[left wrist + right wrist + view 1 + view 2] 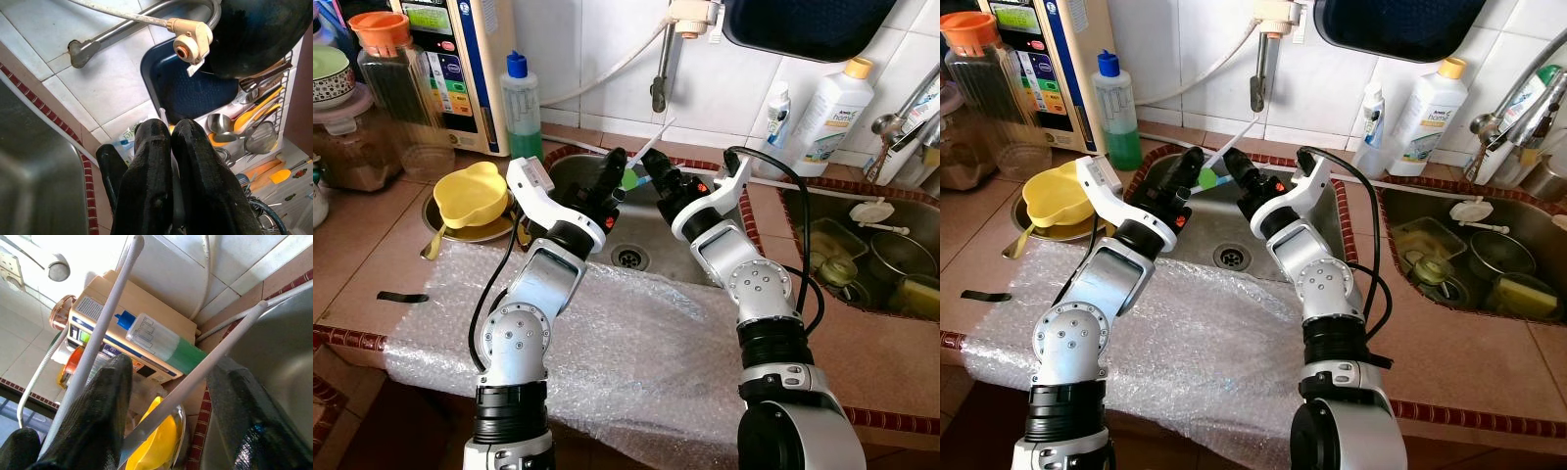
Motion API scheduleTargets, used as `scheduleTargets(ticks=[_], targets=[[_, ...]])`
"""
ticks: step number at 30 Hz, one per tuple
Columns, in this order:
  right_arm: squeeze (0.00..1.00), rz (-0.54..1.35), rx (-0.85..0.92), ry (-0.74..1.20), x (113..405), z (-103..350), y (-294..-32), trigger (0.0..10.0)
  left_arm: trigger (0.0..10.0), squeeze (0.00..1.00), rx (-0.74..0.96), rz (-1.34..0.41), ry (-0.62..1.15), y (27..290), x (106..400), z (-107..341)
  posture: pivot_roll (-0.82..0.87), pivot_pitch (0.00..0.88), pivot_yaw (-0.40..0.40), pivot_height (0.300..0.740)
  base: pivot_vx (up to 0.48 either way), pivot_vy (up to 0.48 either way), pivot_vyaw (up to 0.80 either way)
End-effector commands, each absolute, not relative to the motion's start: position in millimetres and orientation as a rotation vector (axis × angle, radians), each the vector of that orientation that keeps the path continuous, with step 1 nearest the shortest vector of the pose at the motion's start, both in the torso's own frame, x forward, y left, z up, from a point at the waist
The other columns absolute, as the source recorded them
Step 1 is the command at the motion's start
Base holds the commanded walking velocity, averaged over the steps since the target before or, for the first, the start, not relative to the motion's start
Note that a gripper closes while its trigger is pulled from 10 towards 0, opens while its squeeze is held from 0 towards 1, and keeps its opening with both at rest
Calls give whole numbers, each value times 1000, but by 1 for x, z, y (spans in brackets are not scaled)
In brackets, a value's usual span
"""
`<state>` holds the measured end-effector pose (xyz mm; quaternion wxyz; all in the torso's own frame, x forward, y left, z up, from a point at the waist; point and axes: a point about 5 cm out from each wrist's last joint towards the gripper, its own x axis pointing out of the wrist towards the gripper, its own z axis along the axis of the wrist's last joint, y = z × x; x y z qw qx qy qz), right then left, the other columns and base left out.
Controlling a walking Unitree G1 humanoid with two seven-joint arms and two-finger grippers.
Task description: Kitchen organization
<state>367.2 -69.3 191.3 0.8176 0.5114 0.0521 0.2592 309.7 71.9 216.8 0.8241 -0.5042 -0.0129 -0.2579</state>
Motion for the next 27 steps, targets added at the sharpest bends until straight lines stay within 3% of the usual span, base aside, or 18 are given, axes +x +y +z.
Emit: scheduleTargets(ticks=[1, 13, 14, 16, 17, 27], targets=[[0, 605, 1142, 112, 365, 201, -45, 0, 10000, 0, -1122, -584, -23, 58, 306, 222, 52, 2, -89, 740, 0, 0, 0], [0, 493, 1105, 95, 371, 197, -55, 0, 10000, 0, -1038, -525, 19, 62, 310, 207, 56, 10, -89, 740, 0, 0, 0], [0, 486, 1104, 94, 372, 196, -55, 0, 10000, 455, -1033, -520, 23, 62, 310, 205, 58, 9, -87, 740, 0, 0, 0], [0, 473, 1106, 92, 372, 195, -57, 0, 10000, 878, -1008, -504, 30, 63, 311, 203, 64, 7, -83, 740, 0, 0, 0], [0, 471, 1106, 91, 372, 195, -57, 0, 10000, 1000, -1001, -500, 31, 63, 312, 202, 65, 6, -82, 740, 0, 0, 0], [0, 373, 1066, 61, 380, 189, -64, 0, 10000, 1000, -958, -468, 36, 66, 317, 204, 95, 13, -57, 740, 0, 0, 0]])
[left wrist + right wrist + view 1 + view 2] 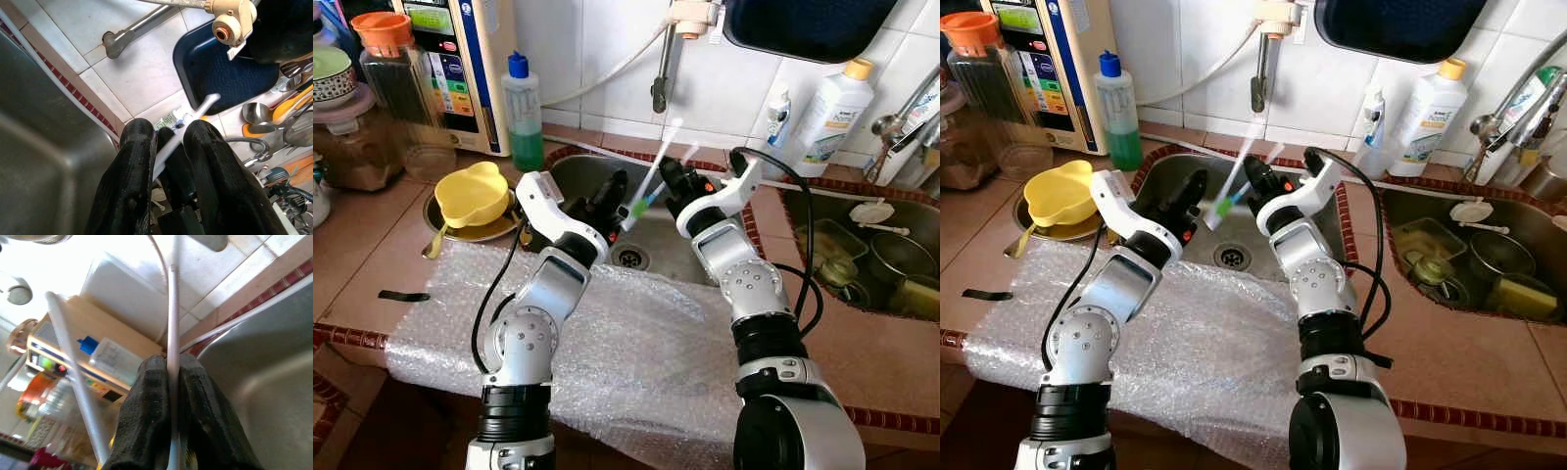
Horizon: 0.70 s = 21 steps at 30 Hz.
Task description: Kitchen organization
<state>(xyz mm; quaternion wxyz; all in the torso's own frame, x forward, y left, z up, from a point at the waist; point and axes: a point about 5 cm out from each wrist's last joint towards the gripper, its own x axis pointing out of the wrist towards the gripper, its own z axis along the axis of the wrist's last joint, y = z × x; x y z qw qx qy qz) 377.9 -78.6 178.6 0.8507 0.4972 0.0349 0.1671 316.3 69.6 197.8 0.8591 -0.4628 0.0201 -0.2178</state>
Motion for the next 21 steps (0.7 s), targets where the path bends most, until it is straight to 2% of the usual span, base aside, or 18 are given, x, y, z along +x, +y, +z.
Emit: scheduleTargets(ticks=[1, 5, 8, 12, 13, 14, 16, 17, 21], targets=[[0, 359, 1060, 61, 381, 188, -65, 0, 10000, 1000, -949, -460, 33, 67, 318, 204, 99, 14, -57, 740, 0, 0, 0], [0, 335, 1011, 54, 388, 187, -68, 0, 10000, 1000, -887, -448, 19, 71, 316, 207, 117, 20, -63, 740, 0, 0, 0], [0, 328, 908, 53, 394, 185, -69, 0, 10000, 1000, -712, -438, 15, 79, 309, 200, 146, 29, -75, 740, 0, 0, 0], [0, 342, 820, 55, 398, 184, -70, 0, 10000, 1000, -603, -420, 35, 87, 302, 189, 178, 37, -84, 740, 0, 0, 0], [0, 364, 708, 53, 400, 185, -70, 0, 10000, 1000, -519, -417, 58, 94, 295, 179, 197, 42, -88, 740, 0, 0, 0], [0, 364, 708, 53, 400, 185, -70, 0, 10000, 1000, -519, -417, 58, 94, 295, 179, 197, 42, -88, 740, 0, 0, 0], [0, 392, 555, 45, 402, 186, -72, 0, 10000, 1000, -408, -412, 72, 102, 287, 171, 220, 50, -92, 740, 0, 0, 0], [0, 411, 430, 39, 403, 187, -76, 0, 10000, 1000, -333, -411, 73, 109, 281, 167, 232, 55, -96, 740, 0, 0, 0], [0, 413, 289, 37, 405, 185, -85, 0, 10000, 1000, -272, -410, 76, 116, 278, 165, 244, 62, -99, 740, 0, 0, 0]])
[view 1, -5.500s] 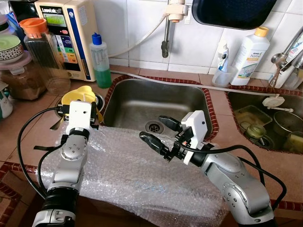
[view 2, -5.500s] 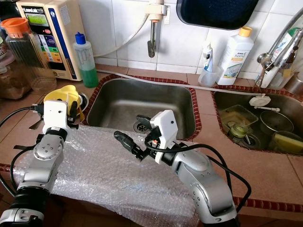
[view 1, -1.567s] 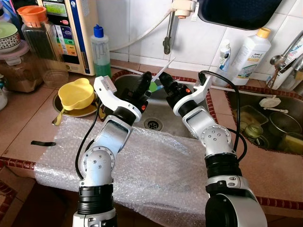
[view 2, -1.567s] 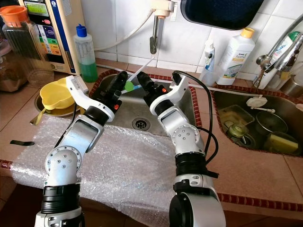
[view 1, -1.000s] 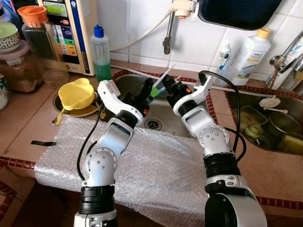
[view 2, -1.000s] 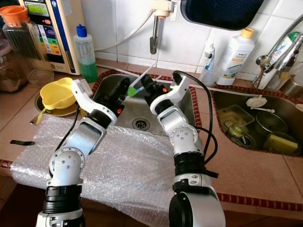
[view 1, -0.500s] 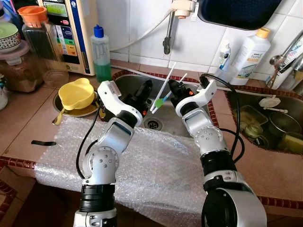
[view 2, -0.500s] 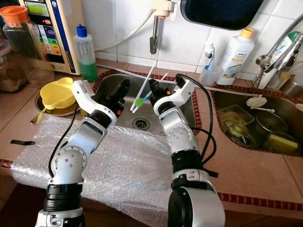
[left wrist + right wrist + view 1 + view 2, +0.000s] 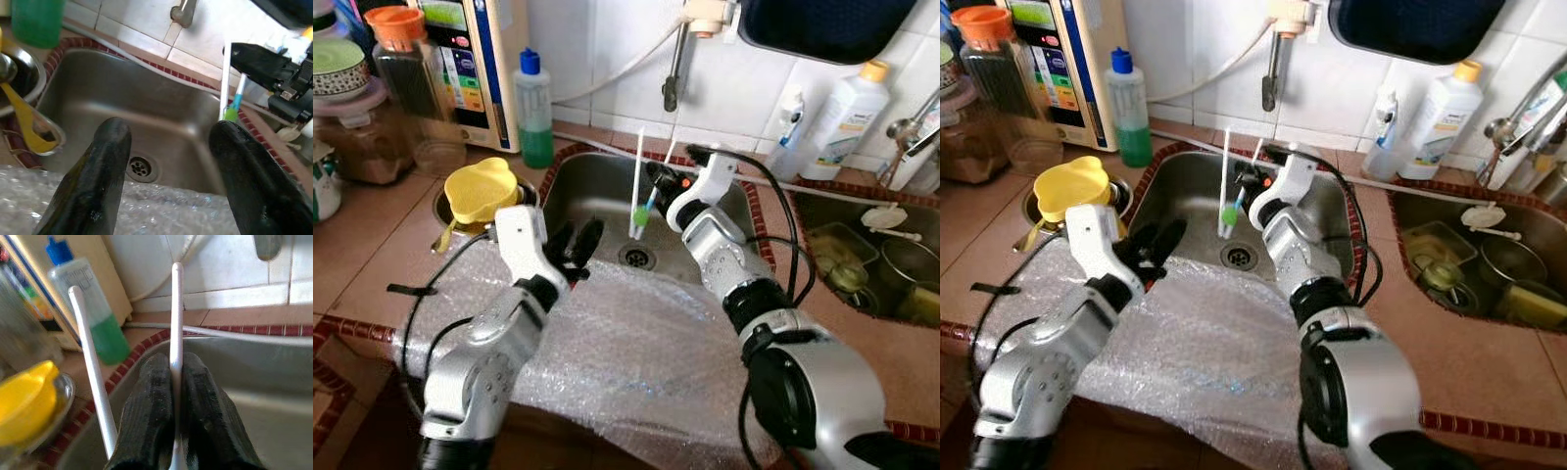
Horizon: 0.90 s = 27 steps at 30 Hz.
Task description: Kitchen organization
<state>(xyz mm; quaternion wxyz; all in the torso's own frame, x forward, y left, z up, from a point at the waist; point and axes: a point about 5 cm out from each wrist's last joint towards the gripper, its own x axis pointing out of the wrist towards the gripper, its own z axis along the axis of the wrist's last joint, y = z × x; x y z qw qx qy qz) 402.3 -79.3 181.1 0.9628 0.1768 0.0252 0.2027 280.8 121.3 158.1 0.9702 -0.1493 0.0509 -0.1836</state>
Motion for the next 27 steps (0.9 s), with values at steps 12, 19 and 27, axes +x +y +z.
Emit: scheduleTargets(ticks=[12, 19, 27], targets=[[1000, 412, -138, 82, 403, 167, -110, 39, 10000, 1000, -114, -389, 29, 128, 278, 168, 255, 56, -91, 740, 0, 0, 0], [1000, 427, -195, 117, 399, 156, -110, 10000, 10000, 1000, -80, -368, -8, 128, 284, 172, 261, 52, -96, 740, 0, 0, 0], [1000, 469, -190, 97, 400, 161, -105, 10000, 10000, 1000, -56, -360, -19, 130, 286, 172, 257, 46, -94, 740, 0, 0, 0]])
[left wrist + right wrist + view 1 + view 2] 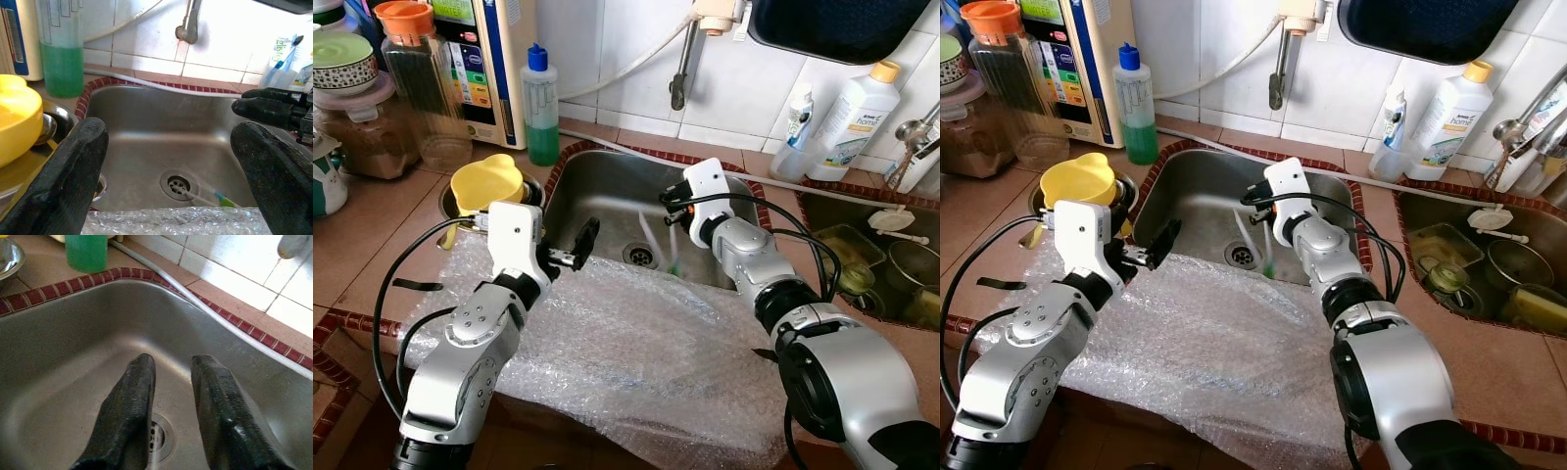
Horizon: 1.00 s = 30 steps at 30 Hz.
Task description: Kitchen organization
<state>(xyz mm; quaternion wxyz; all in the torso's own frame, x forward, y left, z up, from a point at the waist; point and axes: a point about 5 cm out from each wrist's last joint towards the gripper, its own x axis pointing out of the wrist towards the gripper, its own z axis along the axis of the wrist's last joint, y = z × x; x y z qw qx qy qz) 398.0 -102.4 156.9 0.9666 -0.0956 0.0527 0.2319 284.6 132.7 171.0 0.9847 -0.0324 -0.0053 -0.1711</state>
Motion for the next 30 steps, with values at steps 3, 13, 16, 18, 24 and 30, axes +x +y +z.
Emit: scheduleTargets(ticks=[3, 13, 16, 18, 24, 30], targets=[[1000, 467, -190, 94, 400, 161, -105, 10000, 10000, 1000, -49, -364, -24, 129, 287, 173, 253, 47, -93, 740, 0, 0, 0], [1000, 465, -103, 47, 403, 173, -108, 10000, 10000, 1000, 38, -224, -69, 147, 297, 176, 237, 49, -91, 740, 0, 0, 0], [1000, 493, -53, 11, 403, 178, -107, 10000, 10000, 1000, 75, -165, -81, 159, 306, 179, 221, 47, -91, 740, 0, 0, 0], [1000, 519, -33, -8, 401, 179, -106, 10000, 10000, 1000, 79, -132, -82, 164, 311, 181, 204, 46, -88, 740, 0, 0, 0], [1000, 613, 35, -60, 395, 182, -103, 10000, 10000, 1000, 120, -32, -73, 181, 330, 185, 142, 43, -65, 740, 0, 0, 0], [1000, 652, 106, -135, 369, 187, -113, 10000, 10000, 1000, 111, 31, -67, 192, 357, 194, 84, 43, -37, 740, 0, 0, 0]])
